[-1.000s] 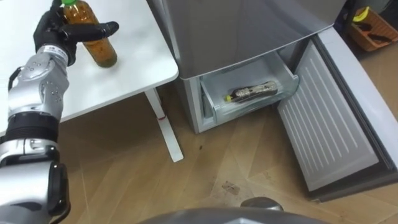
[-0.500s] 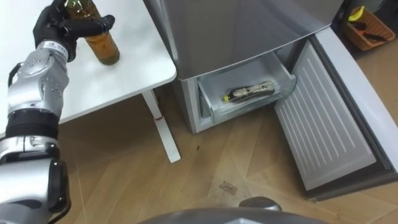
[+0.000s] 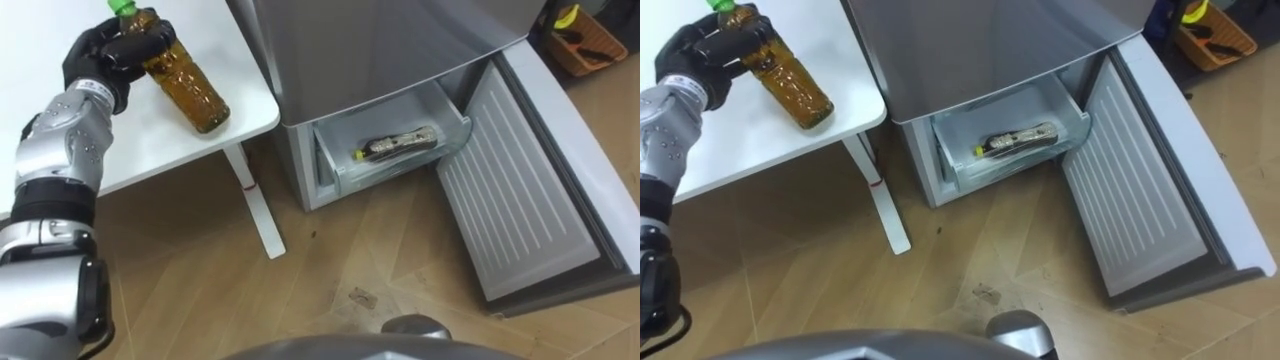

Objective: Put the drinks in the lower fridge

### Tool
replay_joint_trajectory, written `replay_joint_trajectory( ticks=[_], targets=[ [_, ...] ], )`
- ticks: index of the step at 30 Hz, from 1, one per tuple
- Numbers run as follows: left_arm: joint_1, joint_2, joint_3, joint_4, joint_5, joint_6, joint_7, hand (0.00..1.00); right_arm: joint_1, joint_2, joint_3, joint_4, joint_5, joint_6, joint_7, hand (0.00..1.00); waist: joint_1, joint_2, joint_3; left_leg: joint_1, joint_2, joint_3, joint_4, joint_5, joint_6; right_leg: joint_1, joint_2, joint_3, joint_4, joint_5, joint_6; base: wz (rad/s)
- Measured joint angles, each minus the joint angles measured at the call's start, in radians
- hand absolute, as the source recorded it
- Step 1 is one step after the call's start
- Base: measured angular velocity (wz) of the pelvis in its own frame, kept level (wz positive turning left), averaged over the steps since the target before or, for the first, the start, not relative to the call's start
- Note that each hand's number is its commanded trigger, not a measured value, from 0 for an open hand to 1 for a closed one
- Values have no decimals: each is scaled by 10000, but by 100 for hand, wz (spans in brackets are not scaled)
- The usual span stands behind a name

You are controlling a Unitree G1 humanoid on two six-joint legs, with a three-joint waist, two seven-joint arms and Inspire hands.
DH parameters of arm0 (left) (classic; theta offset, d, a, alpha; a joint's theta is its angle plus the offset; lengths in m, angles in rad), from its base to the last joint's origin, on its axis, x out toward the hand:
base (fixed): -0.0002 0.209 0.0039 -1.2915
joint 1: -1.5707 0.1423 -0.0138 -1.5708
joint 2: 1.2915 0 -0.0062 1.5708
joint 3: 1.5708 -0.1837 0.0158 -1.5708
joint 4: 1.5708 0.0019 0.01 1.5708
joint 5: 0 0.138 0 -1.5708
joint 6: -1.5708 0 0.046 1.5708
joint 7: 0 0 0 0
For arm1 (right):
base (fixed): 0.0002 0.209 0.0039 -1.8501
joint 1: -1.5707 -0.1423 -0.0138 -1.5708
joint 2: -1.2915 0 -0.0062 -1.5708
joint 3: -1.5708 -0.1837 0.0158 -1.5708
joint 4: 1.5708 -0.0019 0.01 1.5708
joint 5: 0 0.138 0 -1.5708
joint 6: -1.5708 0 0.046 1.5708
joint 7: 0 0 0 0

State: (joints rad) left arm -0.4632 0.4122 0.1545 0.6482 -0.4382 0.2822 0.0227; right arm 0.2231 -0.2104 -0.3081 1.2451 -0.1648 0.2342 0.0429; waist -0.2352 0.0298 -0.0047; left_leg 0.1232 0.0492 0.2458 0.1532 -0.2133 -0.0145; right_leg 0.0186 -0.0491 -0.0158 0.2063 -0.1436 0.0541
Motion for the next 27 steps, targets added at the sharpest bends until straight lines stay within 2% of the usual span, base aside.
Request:
replay_joint_trajectory(
  ticks=[12, 19, 21, 23, 27],
  targets=[
    [-9, 9, 9, -101, 39, 6, 636, 100, 7, 35, -214, -419, -34, 71, -182, 0, 8, -3, -22, -107, 8, -76, 78, -15, 6, -35, -5, -38, 101, 0, 0, 0],
    [-8, 8, 6, -1205, 143, 6, 834, 100, -91, 89, -160, -883, -36, -29, -49, 0, 434, -2, -37, -111, 18, -132, 129, -16, 7, -10, -5, -80, 94, 2, -3, 2],
    [-8, 8, 0, -1604, 135, 6, 832, 100, -200, 114, 3, -881, -21, -24, -53, 0, 480, 11, -47, -189, 18, -307, 170, -17, 7, 7, -19, -180, 82, 2, -4, 18],
    [-3, 5, -17, -2132, 125, 9, 854, 100, -396, 175, 140, -845, -10, -13, -69, 0, 517, 66, -71, -393, 18, -551, 280, -17, 7, 5, -32, -342, -5, 15, -22, 28],
    [-2, -34, -87, -2987, 194, 9, 1063, 100, -774, 178, 535, -776, 7, -62, -161, 0, 719, 256, -46, -445, 48, -632, 318, -15, 1, 31, -24, -549, -8, 16, -25, 12]
  ],
)
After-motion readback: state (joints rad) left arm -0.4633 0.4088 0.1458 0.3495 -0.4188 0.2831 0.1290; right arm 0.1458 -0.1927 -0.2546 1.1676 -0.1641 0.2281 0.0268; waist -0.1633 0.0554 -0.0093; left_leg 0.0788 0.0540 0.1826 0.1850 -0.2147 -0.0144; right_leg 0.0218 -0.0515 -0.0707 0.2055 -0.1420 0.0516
